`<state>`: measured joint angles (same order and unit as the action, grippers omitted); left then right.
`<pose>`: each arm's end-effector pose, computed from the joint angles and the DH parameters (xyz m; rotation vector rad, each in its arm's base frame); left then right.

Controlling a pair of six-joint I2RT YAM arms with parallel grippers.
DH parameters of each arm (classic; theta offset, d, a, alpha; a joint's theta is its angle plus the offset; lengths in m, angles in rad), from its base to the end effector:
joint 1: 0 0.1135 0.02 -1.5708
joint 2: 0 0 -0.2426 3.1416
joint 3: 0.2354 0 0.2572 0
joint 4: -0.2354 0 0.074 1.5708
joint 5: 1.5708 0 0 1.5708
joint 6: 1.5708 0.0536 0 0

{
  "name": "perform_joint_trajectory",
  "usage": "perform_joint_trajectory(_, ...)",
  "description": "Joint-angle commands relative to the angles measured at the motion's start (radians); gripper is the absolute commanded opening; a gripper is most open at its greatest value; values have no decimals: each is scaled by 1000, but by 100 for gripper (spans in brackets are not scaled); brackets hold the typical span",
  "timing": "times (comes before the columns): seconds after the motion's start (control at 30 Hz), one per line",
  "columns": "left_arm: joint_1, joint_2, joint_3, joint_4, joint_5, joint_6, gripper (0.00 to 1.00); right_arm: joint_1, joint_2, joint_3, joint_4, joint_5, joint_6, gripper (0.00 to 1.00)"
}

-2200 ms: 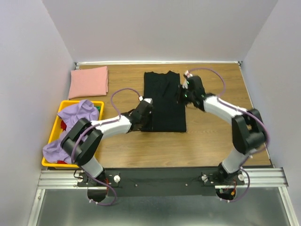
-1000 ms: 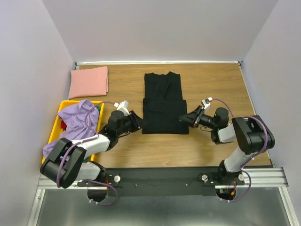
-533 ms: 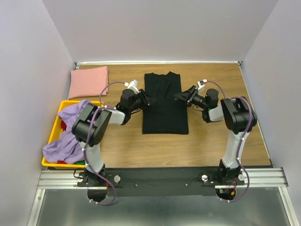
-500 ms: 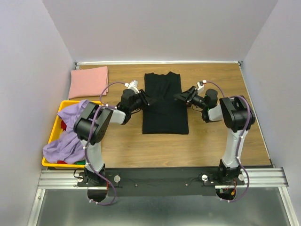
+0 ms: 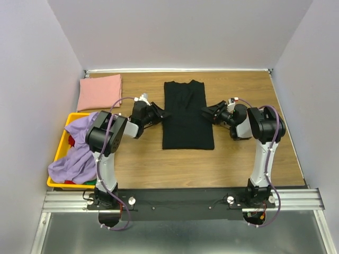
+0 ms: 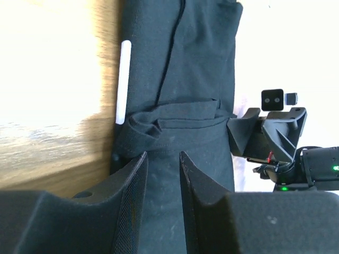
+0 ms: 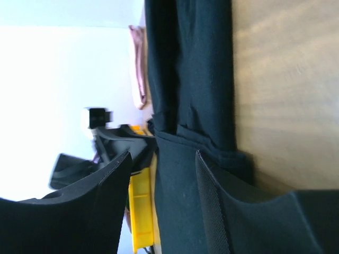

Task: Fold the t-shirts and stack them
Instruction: Fold the tshirt

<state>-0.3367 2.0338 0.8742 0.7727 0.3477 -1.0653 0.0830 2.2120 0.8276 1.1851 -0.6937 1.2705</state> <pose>0.3701 -0.1489 0.0783 -0.5265 2.0901 -1.2156 0.3792 0.0659 0.0504 0.6075 1.9215 1.5348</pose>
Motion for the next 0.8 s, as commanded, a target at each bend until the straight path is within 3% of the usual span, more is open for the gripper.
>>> perform_joint_trajectory(0.0,2,-142,-35,-15,-33,48,39,-19,-90,-65,-107,36,-56,59)
perform_joint_trajectory(0.13,-19,-334,-151,-23,-29,70,40,-11,-245,-165,-104,-50,-65,59)
perform_joint_trajectory(0.33,-116,-461,-316,-36,-19,56,40,12,-425,-333,-104,-127,-114,59)
perform_joint_trajectory(0.57,-234,-451,-469,-56,-36,34,40,12,-362,-524,-105,-162,-206,59)
perform_joint_trajectory(0.77,-214,-458,-546,-55,-85,-8,40,9,-354,-573,-107,-153,-243,59)
